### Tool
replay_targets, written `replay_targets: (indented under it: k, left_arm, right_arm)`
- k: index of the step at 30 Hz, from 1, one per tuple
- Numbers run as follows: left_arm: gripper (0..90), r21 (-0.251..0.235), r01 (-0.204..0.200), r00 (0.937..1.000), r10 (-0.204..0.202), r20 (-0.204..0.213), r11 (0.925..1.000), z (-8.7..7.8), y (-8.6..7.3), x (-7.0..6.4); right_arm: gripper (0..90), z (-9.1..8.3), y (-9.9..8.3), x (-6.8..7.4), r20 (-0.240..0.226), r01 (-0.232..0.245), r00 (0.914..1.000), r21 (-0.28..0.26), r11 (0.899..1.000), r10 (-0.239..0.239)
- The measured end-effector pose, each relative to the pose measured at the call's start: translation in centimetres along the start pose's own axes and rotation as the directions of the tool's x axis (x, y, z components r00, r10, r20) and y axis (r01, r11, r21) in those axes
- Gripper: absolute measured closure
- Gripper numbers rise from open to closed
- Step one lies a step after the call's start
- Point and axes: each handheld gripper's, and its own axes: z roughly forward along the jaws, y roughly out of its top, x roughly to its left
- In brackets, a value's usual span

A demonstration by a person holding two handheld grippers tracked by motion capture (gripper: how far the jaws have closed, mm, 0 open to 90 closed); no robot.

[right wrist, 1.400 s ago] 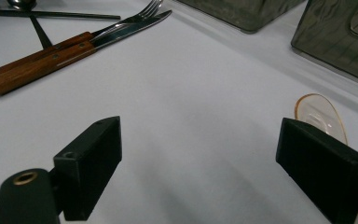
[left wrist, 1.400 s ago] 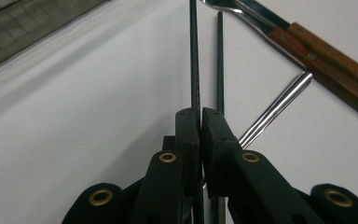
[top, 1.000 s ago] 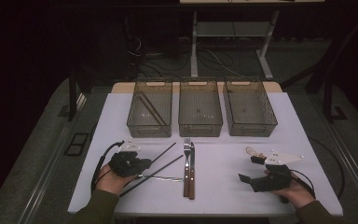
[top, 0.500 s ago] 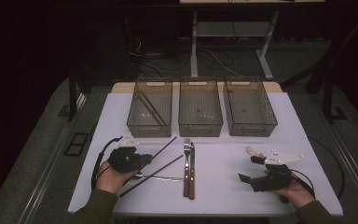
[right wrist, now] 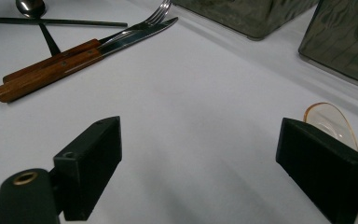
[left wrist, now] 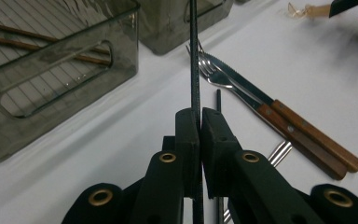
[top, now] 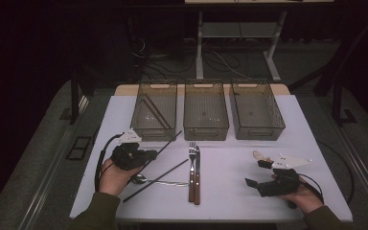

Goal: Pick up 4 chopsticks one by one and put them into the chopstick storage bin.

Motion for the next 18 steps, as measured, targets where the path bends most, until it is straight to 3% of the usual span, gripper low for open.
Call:
replay_targets:
  k: [18]
  left_arm:
    - [85.6, -0.065, 0.022, 0.9992, -0.024, -0.033, 0.9976, 0.2, 2.6, 2.3]
  right_arm:
    - [14.0, -0.1, 0.1, 0.0, -0.014, -0.004, 0.9999, -0.014, 1.0, 0.003]
